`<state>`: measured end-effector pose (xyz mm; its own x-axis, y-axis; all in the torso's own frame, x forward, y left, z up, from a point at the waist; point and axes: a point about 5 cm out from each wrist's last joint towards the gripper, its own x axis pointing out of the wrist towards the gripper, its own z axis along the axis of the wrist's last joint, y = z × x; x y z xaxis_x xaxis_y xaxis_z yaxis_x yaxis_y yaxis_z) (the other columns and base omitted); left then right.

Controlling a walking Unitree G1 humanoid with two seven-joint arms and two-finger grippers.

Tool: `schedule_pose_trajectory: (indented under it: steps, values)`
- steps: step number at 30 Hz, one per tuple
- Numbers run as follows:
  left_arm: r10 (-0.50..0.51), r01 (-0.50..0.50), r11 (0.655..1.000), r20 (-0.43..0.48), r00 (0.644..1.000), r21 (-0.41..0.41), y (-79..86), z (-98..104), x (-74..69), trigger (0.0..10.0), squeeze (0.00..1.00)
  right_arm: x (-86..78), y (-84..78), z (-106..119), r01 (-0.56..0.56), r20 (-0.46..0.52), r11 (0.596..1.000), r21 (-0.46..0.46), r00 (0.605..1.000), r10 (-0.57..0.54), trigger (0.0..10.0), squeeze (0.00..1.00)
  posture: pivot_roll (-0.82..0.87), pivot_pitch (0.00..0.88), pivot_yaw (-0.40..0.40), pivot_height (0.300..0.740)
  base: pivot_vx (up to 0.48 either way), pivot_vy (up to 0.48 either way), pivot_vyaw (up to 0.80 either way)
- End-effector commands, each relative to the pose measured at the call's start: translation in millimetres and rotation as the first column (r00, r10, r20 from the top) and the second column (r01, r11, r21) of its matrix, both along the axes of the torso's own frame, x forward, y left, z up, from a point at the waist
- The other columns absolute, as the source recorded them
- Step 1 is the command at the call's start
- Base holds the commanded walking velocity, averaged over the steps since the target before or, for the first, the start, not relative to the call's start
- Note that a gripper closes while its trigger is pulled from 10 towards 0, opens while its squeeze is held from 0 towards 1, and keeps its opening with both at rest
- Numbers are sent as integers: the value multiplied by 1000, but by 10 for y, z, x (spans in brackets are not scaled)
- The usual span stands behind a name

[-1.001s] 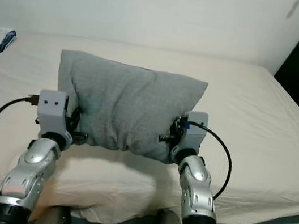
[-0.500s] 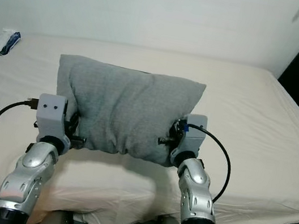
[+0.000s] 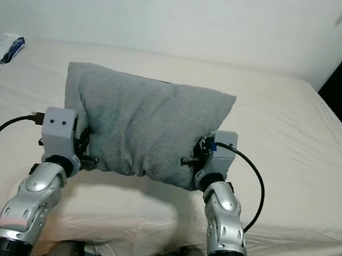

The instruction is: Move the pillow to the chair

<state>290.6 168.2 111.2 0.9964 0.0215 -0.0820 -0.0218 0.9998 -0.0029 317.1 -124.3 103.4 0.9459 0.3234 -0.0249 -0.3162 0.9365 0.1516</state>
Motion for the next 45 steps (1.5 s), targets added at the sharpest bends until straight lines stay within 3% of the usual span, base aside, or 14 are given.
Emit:
schedule_pose_trajectory:
  steps: [1,45]
  values:
    - [-86,87,996,61,994,-5,-194,104,16,10000,0,-19,247,46,-120,14,993,-14,993,120,10000,0,38,0,-85,617,0,0,0]
    - [-69,70,998,56,996,-6,-204,51,-29,10000,0,-47,263,93,-158,42,987,-15,986,159,10000,0,24,0,-118,617,0,0,0]
